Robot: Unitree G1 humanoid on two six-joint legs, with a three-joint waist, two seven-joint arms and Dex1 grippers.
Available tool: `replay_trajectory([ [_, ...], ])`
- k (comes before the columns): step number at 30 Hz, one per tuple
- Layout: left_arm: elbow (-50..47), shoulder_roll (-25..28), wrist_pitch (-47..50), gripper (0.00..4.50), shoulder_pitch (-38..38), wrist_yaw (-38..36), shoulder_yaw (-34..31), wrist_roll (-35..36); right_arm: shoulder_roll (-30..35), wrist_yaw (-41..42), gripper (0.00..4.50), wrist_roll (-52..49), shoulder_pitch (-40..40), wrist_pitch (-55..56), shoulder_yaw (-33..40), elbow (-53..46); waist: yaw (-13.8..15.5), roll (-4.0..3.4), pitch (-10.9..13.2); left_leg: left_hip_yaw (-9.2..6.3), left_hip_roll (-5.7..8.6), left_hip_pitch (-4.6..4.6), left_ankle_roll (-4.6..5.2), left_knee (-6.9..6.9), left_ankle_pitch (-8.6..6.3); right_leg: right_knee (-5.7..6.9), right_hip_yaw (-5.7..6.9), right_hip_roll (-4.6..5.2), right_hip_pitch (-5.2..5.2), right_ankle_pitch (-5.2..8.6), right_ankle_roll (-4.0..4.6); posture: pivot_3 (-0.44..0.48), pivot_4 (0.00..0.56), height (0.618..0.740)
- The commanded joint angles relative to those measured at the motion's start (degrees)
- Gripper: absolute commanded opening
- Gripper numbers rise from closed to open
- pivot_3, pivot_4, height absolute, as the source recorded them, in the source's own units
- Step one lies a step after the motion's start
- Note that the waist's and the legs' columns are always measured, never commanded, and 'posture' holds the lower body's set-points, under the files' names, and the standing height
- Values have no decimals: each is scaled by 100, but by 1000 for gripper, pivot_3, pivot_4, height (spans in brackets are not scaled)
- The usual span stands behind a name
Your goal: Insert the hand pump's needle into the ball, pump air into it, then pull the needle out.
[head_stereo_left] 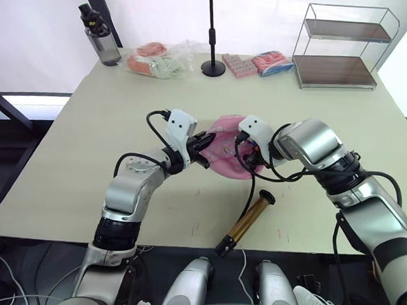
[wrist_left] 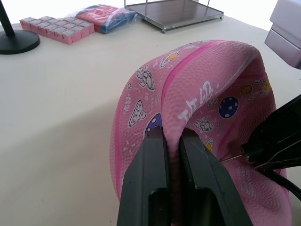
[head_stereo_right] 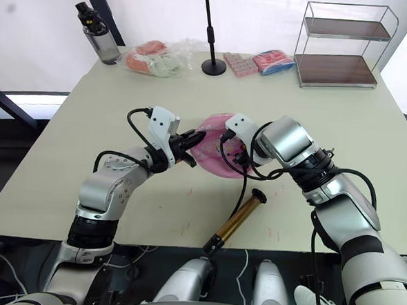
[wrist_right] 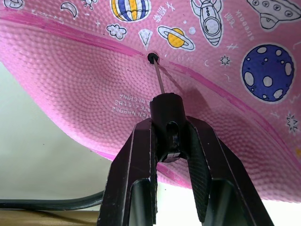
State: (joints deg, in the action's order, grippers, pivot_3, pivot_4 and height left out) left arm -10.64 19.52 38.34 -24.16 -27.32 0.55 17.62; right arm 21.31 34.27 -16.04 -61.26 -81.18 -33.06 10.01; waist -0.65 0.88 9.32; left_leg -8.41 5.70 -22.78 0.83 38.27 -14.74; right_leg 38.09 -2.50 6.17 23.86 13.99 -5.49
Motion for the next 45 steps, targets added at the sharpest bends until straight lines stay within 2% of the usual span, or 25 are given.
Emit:
replay_trajectory([
  [1,-54,-7,-7,98,-15,44,-74,41,1,-172,375,166,200,-320,-243,244,-1,0,0,0,0,0,0,0,0,0,0,0,0,0,0,0,150,736],
  [12,-226,-290,257,98,12,-35,-5,314,-488,-115,375,447,-40,123,-424,799,-32,-2,-38,0,0,13,1,-1,-1,0,-1,-1,-9,0,-1,0,150,736],
  [23,-358,-618,803,98,180,23,-173,659,-1044,-85,375,551,-354,227,-71,1358,-109,-6,-74,0,-1,20,17,-5,-10,1,-3,-2,-10,0,0,0,150,736],
  [45,-376,-1017,1261,98,359,120,-365,875,-1879,363,375,895,-756,750,-161,1840,-203,-10,-82,5,1,55,22,-17,-16,0,-17,-6,-31,0,-1,0,150,736],
])
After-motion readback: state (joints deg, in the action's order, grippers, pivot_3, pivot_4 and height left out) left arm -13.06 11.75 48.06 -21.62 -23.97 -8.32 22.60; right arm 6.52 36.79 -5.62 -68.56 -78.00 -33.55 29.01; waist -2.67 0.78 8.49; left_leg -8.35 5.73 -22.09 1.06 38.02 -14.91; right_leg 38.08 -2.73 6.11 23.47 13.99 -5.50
